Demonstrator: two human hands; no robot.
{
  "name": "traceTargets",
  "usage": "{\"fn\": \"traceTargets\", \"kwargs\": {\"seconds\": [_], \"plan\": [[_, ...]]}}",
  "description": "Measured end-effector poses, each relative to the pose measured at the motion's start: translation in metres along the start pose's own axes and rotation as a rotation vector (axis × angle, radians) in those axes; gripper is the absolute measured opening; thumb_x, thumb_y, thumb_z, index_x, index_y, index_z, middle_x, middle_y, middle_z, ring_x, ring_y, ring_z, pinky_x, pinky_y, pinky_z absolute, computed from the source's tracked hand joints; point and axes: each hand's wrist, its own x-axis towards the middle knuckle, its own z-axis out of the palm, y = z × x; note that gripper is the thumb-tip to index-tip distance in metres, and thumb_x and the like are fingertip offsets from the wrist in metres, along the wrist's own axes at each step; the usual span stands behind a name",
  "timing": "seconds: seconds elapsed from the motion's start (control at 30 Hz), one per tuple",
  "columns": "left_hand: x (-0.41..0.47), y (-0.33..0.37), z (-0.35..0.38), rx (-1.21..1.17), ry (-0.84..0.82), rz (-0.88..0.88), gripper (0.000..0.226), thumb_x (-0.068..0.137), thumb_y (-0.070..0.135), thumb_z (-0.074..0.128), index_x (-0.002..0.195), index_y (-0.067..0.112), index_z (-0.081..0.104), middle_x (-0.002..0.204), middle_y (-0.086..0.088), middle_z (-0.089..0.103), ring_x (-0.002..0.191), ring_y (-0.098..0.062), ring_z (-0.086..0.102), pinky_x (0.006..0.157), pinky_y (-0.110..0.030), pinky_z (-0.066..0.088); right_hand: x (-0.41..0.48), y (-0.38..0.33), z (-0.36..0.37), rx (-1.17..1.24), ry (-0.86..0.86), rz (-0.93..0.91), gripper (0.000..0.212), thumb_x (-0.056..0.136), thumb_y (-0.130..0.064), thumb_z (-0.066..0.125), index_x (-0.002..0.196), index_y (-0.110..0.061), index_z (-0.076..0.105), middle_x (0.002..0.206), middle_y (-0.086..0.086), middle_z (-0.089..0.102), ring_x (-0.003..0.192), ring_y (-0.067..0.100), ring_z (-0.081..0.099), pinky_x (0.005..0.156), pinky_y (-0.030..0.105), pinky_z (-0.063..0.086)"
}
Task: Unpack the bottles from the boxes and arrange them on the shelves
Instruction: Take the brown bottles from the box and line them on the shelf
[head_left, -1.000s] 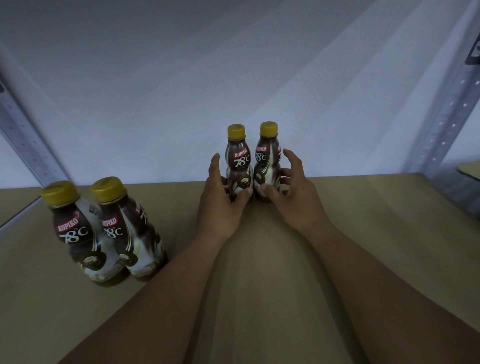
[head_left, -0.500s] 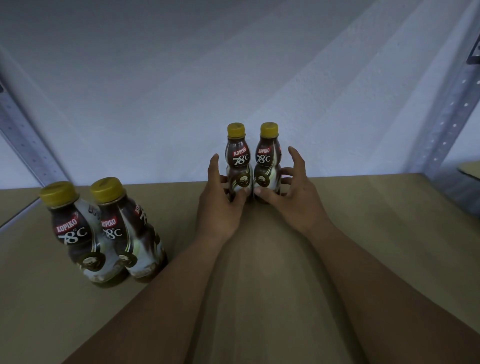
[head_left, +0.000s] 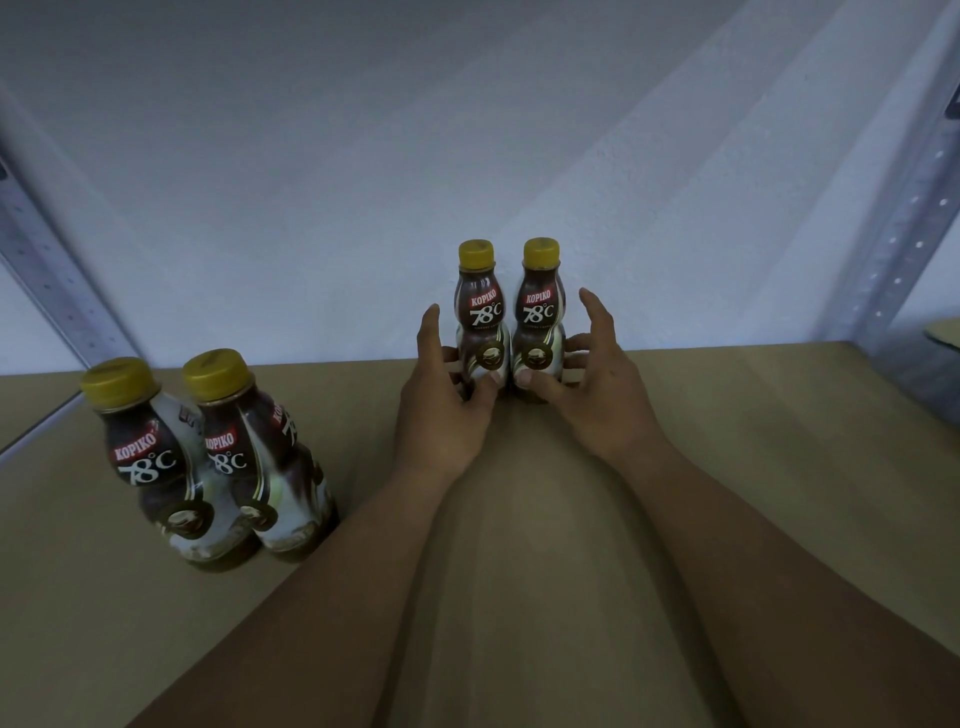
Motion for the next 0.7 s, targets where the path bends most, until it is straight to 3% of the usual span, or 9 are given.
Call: {"fn": "traceTargets", "kwargs": {"seconds": [0.07, 0.17, 0.27, 0.4, 0.5, 0.63, 0.7], "plan": [[0.0, -0.001, 0.0, -0.002, 0.003, 0.005, 0.089, 0.096, 0.022, 0.069, 0.161, 0.033, 0.01, 0.14, 0.003, 0.057, 0.1, 0.0, 0.056, 0.089, -0.023, 0.047, 0.001, 0.002, 0.0, -0.02, 0.0, 0.011, 0.1, 0.085, -0.031, 0.081, 0.159, -0.034, 0.014, 0.103, -0.027, 0.051, 0.094, -0.007, 0.058, 0.078, 0.008, 0.044], [0.001, -0.002, 0.0, -0.002, 0.01, 0.012, 0.089, 0.096, 0.022, 0.069, 0.161, 0.033, 0.01, 0.142, 0.002, 0.057, 0.107, -0.004, 0.057, 0.095, -0.027, 0.05, 0.001, 0.002, 0.0, -0.036, 0.012, 0.024, 0.1, 0.085, -0.031, 0.081, 0.159, -0.034, 0.014, 0.104, -0.028, 0.052, 0.088, -0.012, 0.056, 0.072, 0.003, 0.043], [0.002, -0.003, 0.001, 0.016, 0.008, 0.02, 0.088, 0.096, 0.023, 0.069, 0.161, 0.033, 0.01, 0.144, 0.001, 0.056, 0.114, -0.009, 0.059, 0.096, -0.028, 0.049, 0.0, -0.001, 0.001, -0.047, 0.022, 0.039, 0.1, 0.084, -0.033, 0.081, 0.159, -0.033, 0.015, 0.117, -0.013, 0.059, 0.089, -0.004, 0.06, 0.078, 0.013, 0.047], [0.002, -0.003, 0.001, 0.025, 0.007, 0.018, 0.088, 0.096, 0.025, 0.069, 0.161, 0.032, 0.01, 0.145, 0.001, 0.056, 0.118, -0.012, 0.06, 0.095, -0.027, 0.048, -0.001, -0.003, 0.001, -0.057, 0.034, 0.053, 0.101, 0.083, -0.039, 0.082, 0.159, -0.032, 0.016, 0.135, 0.0, 0.063, 0.103, 0.013, 0.067, 0.091, 0.032, 0.054], [0.001, -0.002, 0.0, 0.024, 0.002, 0.004, 0.088, 0.096, 0.025, 0.069, 0.161, 0.032, 0.01, 0.144, 0.001, 0.057, 0.117, -0.012, 0.061, 0.098, -0.03, 0.049, -0.002, -0.003, 0.0, -0.048, 0.022, 0.078, 0.103, 0.082, -0.04, 0.083, 0.159, -0.033, 0.014, 0.133, 0.0, 0.064, 0.103, 0.015, 0.068, 0.09, 0.03, 0.053], [-0.003, 0.001, -0.003, 0.03, -0.019, -0.023, 0.093, 0.094, 0.028, 0.072, 0.162, 0.029, 0.008, 0.12, 0.013, 0.054, 0.102, -0.003, 0.057, 0.085, -0.02, 0.043, -0.006, -0.006, -0.004, -0.01, 0.024, 0.134, 0.108, 0.079, -0.046, 0.084, 0.159, -0.033, 0.012, 0.121, -0.003, 0.064, 0.103, 0.012, 0.065, 0.088, 0.025, 0.048], [-0.007, 0.003, -0.005, 0.042, -0.021, -0.04, 0.094, 0.093, 0.03, 0.073, 0.161, 0.028, 0.008, 0.114, 0.015, 0.053, 0.1, -0.004, 0.057, 0.084, -0.021, 0.043, -0.011, -0.01, -0.006, -0.023, 0.011, 0.161, 0.109, 0.08, -0.049, 0.082, 0.16, -0.032, 0.011, 0.115, -0.005, 0.062, 0.103, 0.012, 0.064, 0.088, 0.024, 0.046]]}}
